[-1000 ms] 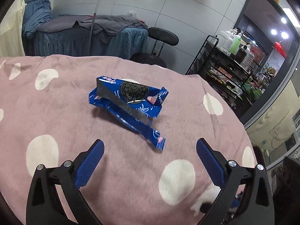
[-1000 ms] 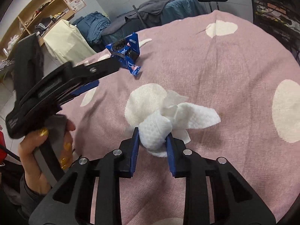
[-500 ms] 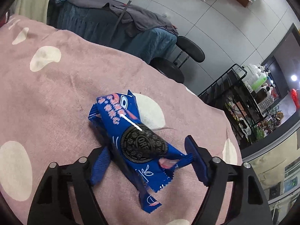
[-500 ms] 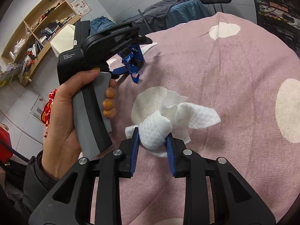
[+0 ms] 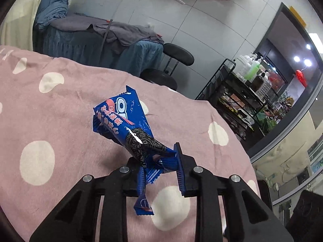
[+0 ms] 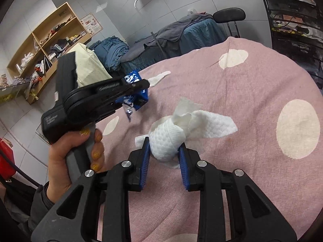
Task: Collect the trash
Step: 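Carry the blue wrapper and white tissue over the black bin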
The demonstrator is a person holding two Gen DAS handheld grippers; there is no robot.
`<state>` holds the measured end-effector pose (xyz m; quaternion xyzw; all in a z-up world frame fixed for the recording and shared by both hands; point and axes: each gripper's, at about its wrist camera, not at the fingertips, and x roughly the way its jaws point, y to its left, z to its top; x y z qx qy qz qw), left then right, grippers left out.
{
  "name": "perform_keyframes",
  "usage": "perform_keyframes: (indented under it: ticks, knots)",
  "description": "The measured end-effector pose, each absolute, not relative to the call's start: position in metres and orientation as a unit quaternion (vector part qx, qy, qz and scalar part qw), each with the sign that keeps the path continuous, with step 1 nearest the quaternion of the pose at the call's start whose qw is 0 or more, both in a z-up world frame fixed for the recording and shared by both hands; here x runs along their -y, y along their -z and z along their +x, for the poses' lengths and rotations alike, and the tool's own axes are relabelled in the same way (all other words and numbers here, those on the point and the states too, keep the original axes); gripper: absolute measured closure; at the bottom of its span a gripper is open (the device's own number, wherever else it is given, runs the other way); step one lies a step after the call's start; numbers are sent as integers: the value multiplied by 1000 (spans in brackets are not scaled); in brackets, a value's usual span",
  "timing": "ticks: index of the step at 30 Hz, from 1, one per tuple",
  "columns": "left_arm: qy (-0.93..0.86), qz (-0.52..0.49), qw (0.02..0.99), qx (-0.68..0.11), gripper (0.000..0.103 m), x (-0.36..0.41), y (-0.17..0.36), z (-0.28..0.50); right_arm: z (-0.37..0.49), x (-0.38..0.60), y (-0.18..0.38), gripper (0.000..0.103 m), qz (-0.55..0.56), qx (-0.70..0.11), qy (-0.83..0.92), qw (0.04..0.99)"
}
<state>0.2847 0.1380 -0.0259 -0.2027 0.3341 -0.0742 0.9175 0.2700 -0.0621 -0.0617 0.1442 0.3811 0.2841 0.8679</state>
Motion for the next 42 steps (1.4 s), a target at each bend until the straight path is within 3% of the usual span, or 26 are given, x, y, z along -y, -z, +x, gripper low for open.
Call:
perform_keyframes:
  ticks: [18,42]
  knots:
    - [124,-136,949,-258,78,-82,-15,150,195,153,15,75,135,-307,-232,913]
    - [251,-116,925,-262,77,32,-9,131,141,291,30,75,173,-293,-85,937]
